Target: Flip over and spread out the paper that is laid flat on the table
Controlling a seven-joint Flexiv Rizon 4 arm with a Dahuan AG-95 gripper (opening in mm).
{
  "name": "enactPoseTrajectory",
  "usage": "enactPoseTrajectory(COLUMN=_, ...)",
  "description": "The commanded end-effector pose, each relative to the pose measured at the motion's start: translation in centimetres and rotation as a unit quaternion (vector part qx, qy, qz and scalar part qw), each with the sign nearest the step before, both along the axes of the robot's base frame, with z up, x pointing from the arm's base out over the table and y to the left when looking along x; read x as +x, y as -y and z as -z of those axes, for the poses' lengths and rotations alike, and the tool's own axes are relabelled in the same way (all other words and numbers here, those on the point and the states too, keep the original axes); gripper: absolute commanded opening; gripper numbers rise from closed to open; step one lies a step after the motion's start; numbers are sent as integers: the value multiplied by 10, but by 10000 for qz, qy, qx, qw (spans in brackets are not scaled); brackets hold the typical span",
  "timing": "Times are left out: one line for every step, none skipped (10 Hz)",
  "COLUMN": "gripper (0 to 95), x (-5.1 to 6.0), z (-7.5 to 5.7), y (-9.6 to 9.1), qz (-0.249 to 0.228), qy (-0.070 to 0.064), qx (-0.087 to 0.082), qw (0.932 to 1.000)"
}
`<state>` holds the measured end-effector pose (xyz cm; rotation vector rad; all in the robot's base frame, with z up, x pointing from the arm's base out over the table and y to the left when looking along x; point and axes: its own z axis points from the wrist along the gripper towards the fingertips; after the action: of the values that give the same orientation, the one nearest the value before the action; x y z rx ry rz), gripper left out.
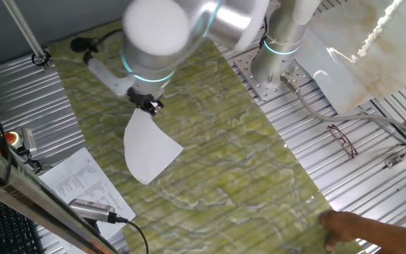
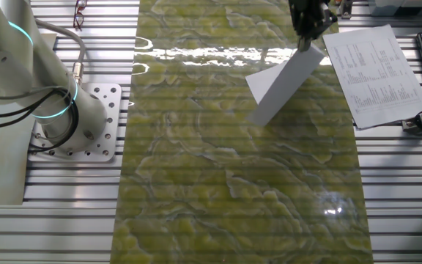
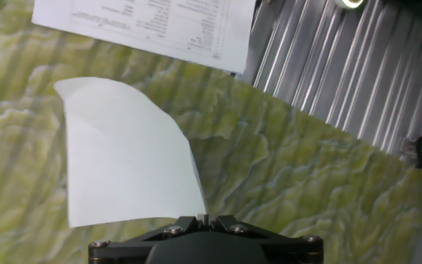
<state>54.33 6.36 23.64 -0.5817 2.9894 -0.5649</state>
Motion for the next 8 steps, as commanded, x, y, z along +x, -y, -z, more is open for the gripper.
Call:
enactPoseTrajectory(gripper=0, x=-1, z=3, y=4, qz=-61, qy=146, qx=195, qw=9997)
enactPoseTrajectory(gripper=0, x=-1, z=3, y=4, qz=103, qy=154, qx=225, qw=9996)
enactPoseTrajectory(gripper=0, x=-1, z=3, y=4, qz=65, qy=97, qx=216, qw=9997)
enactPoseTrajectory(gripper=0, x=-1, z=3, y=4, qz=13, qy=68, qx=287, qw=9996)
enactPoseTrajectory(gripper=0, x=-1, z=3, y=4, qz=27, qy=45, qx=463, qw=9989)
enactPoseTrajectory(gripper=0, x=-1, z=3, y=4, qz=42, qy=54, qx=577, qw=9983)
enactPoseTrajectory(gripper=0, x=-1, z=3, y=4, qz=151, qy=90, qx=857, qw=9962)
enactPoseTrajectory(gripper=0, x=-1, z=3, y=4, qz=304, qy=104, qx=1167, qw=9926)
